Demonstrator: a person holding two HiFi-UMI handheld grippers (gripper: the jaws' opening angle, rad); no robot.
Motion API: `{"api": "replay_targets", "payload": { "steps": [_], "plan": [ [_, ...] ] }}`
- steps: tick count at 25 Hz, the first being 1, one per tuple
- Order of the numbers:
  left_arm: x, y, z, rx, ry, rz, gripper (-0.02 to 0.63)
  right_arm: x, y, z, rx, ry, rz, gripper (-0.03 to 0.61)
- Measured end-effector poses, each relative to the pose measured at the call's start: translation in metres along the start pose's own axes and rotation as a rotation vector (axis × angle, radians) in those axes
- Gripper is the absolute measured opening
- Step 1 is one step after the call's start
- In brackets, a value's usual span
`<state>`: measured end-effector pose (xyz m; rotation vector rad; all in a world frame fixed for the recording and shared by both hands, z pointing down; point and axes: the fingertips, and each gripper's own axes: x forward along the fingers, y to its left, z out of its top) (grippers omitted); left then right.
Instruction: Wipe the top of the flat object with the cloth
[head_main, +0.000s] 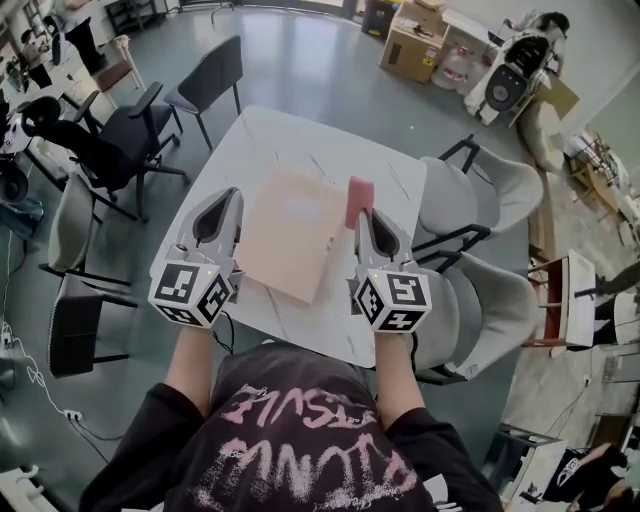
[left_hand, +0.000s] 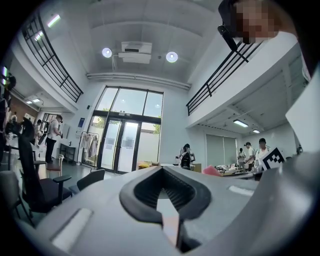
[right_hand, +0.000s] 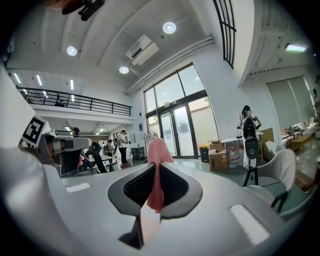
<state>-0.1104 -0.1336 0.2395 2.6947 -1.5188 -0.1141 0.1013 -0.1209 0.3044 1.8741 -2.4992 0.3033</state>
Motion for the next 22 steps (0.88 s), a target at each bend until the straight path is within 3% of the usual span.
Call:
{"api": "replay_targets", "payload": {
  "steps": [22],
  "plan": [
    [-0.0059,-0.0012,0.0012,-0.006,-0.011,0.008,0.000,-0.0032,0.0014,-0.0041,0.005,-0.001,0.020,0.044]
  ]
}}
